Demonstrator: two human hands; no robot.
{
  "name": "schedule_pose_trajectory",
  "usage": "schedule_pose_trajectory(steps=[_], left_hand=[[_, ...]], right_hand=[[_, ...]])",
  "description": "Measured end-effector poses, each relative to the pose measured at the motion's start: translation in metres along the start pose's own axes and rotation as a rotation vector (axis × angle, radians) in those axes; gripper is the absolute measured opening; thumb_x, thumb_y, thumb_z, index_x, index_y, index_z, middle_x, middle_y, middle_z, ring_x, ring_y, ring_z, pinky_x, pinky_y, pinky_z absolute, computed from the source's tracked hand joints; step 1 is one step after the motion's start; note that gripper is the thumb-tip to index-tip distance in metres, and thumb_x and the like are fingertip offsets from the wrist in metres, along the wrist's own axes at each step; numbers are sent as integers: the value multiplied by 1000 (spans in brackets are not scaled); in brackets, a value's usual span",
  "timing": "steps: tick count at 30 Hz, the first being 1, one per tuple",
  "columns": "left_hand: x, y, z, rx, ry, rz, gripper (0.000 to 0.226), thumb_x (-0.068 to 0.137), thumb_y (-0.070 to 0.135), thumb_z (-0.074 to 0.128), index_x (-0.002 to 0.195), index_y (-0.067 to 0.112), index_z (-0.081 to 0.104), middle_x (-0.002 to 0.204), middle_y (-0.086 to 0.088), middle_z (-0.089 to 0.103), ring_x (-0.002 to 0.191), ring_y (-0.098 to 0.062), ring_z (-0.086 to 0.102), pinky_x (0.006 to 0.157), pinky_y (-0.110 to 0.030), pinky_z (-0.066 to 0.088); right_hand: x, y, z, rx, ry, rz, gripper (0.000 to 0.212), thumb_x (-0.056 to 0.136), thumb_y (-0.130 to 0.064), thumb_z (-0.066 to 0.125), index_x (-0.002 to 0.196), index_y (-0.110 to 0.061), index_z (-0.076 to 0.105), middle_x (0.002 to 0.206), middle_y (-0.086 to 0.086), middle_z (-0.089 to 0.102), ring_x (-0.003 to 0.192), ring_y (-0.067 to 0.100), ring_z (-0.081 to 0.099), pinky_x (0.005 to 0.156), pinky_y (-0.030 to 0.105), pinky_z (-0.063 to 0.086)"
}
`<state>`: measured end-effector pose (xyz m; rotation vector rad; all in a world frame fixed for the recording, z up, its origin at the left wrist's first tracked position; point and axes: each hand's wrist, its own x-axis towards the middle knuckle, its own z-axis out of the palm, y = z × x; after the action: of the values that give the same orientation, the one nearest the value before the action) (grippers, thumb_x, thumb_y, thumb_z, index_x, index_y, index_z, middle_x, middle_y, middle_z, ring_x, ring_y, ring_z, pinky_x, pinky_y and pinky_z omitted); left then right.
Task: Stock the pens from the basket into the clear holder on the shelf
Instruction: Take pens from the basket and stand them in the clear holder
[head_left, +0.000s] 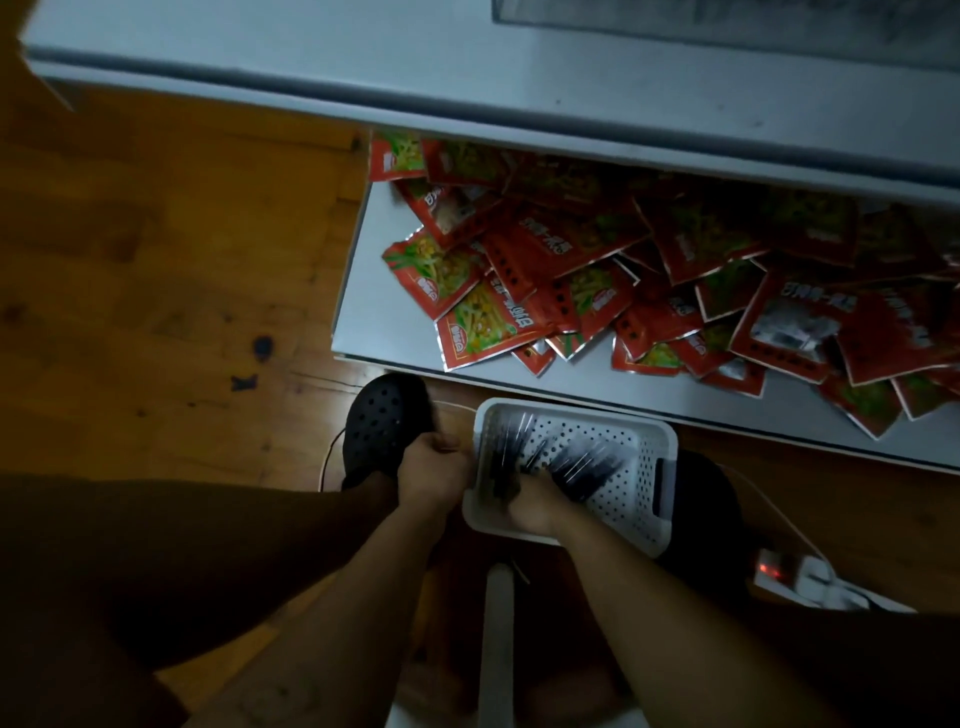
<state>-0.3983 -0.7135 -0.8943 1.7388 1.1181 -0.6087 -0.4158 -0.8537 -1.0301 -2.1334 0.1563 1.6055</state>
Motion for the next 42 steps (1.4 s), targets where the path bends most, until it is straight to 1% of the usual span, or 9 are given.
schedule_pose_trajectory(steps=[3, 7, 11, 16, 22, 28, 32, 36, 42], left_hand=[[0, -6, 3, -6, -1, -18, 11, 85, 17, 67, 94, 16, 62, 97, -7, 66, 91, -22, 62, 84, -36, 54], [-1, -8, 7, -3, -16, -26, 13, 85, 18, 68, 97, 14, 64, 98, -8, 67, 96, -26, 62, 91, -40, 52], [3, -3, 5, 14, -11, -29, 15, 80, 13, 71, 91, 17, 62, 94, -7, 67, 94, -26, 62, 90, -43, 53], [9, -2, 11, 24, -10, -19, 9, 84, 21, 70, 85, 21, 61, 92, -6, 68, 91, -25, 65, 88, -44, 55], [1, 3, 18, 71, -45, 6, 9, 83, 23, 71, 85, 19, 63, 93, -10, 70, 90, -26, 67, 85, -42, 56], [-26, 36, 14, 77, -131, 130, 22, 84, 15, 69, 104, 10, 62, 101, -7, 63, 83, -17, 59, 70, -26, 50], [-58, 56, 3, 65, -154, 248, 25, 84, 13, 69, 107, 6, 62, 93, -6, 63, 68, -8, 53, 52, -13, 41], [-93, 74, -15, 99, -158, 369, 26, 82, 17, 72, 105, 11, 62, 92, -4, 64, 69, -7, 54, 58, -17, 42], [-162, 118, -33, 52, -136, 656, 17, 85, 24, 70, 96, 16, 59, 92, 1, 63, 87, -17, 60, 69, -25, 46]], right_hand=[[-29, -16, -6, 28, 14, -38, 51, 92, -30, 42, 143, -29, 40, 151, 8, 27, 134, 35, 33, 113, 41, 28], [-29, -25, -13, 267, 175, 20, 31, 86, -10, 50, 114, -6, 62, 125, 20, 55, 104, 33, 57, 92, 44, 51], [-28, -38, -21, 256, 172, -9, 40, 83, -25, 58, 122, -20, 56, 131, 11, 48, 110, 32, 53, 93, 38, 48], [-32, -44, -17, 120, 200, 18, 33, 95, -21, 49, 125, -10, 57, 138, 18, 43, 113, 36, 52, 94, 39, 47], [-56, -43, -29, 78, 439, 85, 18, 90, -17, 56, 86, -8, 72, 87, 9, 69, 77, 27, 65, 59, 26, 43], [-102, -42, -54, 38, 594, -177, 17, 88, -5, 56, 99, -15, 65, 99, 8, 69, 96, 28, 63, 75, 31, 49], [-137, -42, -63, 268, 628, -222, 30, 85, -3, 61, 101, -19, 41, 90, 4, 60, 84, 25, 59, 56, 27, 41], [-182, -48, -71, 442, 672, -382, 85, 84, 3, 62, 148, -32, 19, 89, -2, 62, 78, 18, 61, 64, 34, 50], [-264, -71, -91, 459, 953, -655, 66, 89, -6, 63, 141, -38, 36, 103, -2, 62, 80, 17, 61, 65, 36, 51]])
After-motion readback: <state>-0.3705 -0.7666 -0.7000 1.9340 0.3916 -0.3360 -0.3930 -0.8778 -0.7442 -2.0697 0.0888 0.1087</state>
